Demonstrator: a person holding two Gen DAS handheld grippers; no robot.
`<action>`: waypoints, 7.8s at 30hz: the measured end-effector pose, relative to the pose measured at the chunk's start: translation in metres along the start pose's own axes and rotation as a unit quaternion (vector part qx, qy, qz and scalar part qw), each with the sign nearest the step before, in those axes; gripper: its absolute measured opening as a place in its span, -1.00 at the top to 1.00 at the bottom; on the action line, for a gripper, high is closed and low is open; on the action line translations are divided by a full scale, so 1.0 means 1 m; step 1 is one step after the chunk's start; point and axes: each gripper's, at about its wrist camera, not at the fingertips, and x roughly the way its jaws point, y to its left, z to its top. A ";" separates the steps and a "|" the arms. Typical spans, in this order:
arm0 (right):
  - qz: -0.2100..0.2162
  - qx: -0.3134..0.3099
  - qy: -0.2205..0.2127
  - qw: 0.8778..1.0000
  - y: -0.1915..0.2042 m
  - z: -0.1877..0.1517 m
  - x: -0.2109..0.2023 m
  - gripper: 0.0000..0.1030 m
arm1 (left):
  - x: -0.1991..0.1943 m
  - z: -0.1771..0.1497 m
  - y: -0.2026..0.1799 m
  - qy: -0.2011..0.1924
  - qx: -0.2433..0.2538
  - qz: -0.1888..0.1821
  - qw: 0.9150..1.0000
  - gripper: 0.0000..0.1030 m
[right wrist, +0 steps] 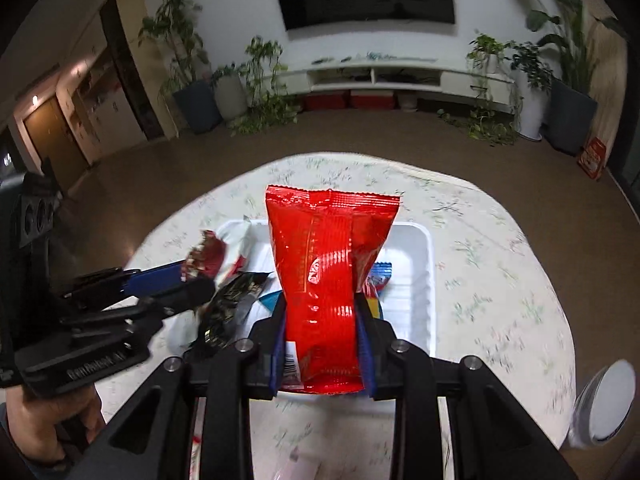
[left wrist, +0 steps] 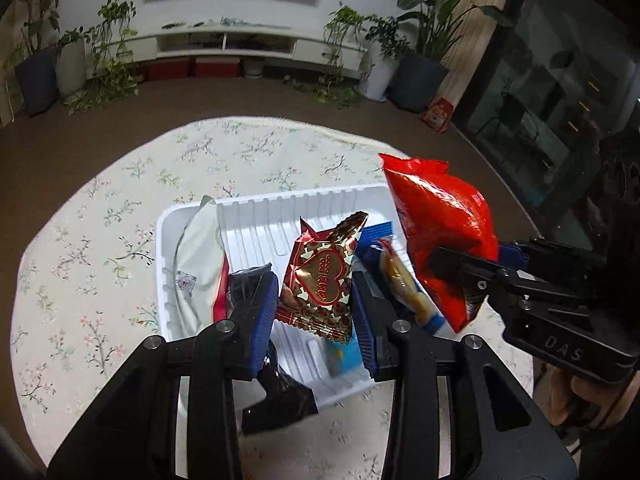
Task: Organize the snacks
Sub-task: 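Grasp the red-gold heart packet with the left gripper while the right gripper lifts the red bag toward the tray, then lower the heart packet and red bag into the tray and release both, then grasp the orange bar with the left gripper while the right gripper grasps the pink pouch, then carry the orange bar and pink pouch into the tray and release both, then grasp the strawberry packet with the left gripper while the right gripper grasps the pink cartoon packet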
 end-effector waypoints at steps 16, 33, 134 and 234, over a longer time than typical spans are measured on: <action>-0.052 -0.054 0.075 0.994 0.006 0.007 0.082 0.31 | 0.074 0.001 0.013 0.031 -0.016 0.043 0.998 0.32; -0.067 -0.040 0.072 0.994 -0.008 0.004 0.076 -0.21 | 0.041 -0.001 0.020 -0.001 -0.036 0.049 0.998 -0.40; -0.055 -0.051 0.097 0.992 0.050 -0.171 0.003 0.31 | -0.063 -0.201 0.045 0.037 0.043 0.076 0.995 0.56; -0.014 0.047 -0.012 0.999 -0.042 -0.099 -0.036 -0.47 | -0.104 -0.157 -0.005 -0.044 0.006 0.086 0.995 -0.99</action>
